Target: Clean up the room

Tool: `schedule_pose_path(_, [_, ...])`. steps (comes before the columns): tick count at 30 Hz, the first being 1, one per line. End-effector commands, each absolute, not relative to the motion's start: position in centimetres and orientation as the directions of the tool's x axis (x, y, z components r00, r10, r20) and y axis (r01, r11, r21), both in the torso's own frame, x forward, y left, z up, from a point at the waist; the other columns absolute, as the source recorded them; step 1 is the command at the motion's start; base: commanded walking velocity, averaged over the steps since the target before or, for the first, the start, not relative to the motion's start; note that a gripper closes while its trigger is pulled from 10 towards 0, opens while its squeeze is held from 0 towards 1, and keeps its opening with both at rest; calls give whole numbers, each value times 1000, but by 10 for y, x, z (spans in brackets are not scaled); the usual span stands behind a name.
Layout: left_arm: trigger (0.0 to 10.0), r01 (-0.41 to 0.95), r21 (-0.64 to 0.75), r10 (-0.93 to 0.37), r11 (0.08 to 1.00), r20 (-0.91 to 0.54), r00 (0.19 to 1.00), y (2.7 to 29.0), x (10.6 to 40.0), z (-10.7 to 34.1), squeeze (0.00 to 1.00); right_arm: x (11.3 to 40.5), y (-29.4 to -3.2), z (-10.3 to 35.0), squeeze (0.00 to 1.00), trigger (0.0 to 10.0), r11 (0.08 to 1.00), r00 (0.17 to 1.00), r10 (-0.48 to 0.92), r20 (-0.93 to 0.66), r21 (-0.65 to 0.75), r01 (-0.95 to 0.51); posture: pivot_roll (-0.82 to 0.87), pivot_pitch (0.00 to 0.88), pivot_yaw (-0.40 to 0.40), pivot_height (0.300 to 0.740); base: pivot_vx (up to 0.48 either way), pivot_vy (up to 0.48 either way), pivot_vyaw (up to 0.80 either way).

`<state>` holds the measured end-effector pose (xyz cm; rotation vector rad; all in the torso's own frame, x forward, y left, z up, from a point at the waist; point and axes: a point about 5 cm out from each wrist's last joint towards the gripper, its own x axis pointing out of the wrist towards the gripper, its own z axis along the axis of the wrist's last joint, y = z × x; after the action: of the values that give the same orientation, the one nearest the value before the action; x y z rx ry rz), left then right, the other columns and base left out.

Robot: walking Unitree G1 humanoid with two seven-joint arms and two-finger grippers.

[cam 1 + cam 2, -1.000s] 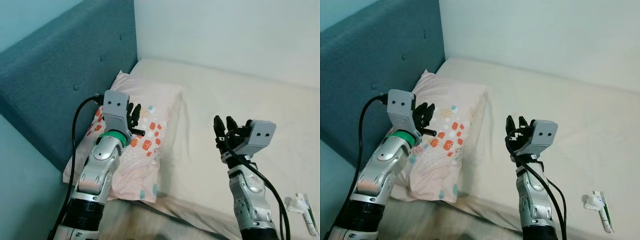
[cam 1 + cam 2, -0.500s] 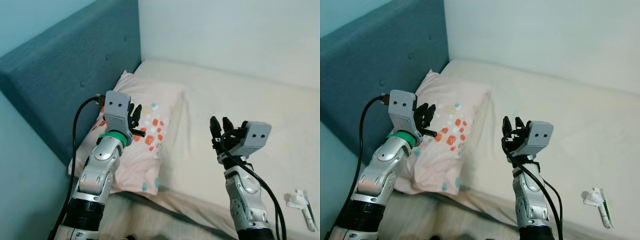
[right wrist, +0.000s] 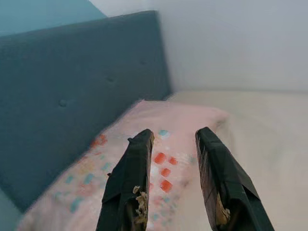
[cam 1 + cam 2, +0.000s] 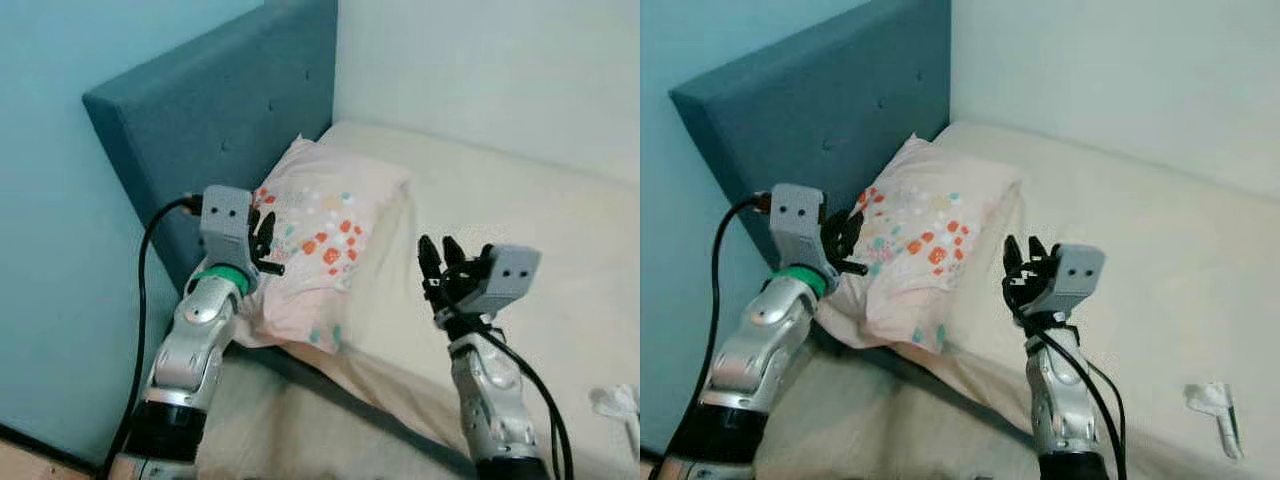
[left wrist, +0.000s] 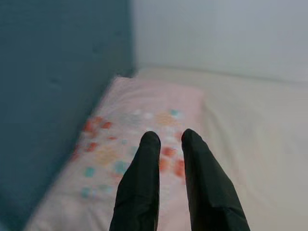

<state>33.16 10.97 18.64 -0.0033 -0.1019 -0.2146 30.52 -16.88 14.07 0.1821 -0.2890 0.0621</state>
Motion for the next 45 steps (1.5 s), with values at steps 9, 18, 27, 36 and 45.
schedule_pose_path(9, [10000,207,20,-208,978,60,976,111,335,173,0,308,-165,137,0,10000,981,961,47,274,167,-95,0,41,50,740,-326,0,0])
schedule_pose_path(18, [10000,206,27,-207,978,48,977,108,340,164,0,326,-154,144,0,10000,979,955,107,276,139,-150,-8,39,29,740,-330,0,0])
schedule_pose_path(27, [10000,119,137,-135,983,118,984,117,353,166,0,340,-147,159,0,10000,981,940,146,308,76,-177,1,51,-16,740,-330,0,0])
schedule_pose_path(36, [10000,105,140,-127,985,156,980,114,357,175,0,348,-142,170,0,10000,983,932,138,336,71,-171,-18,73,-15,740,-65,0,-89])
schedule_pose_path(45, [10000,112,149,-132,982,132,982,113,358,172,0,348,-145,168,0,10000,984,932,138,336,64,-169,-25,89,-6,740,0,0,-800])
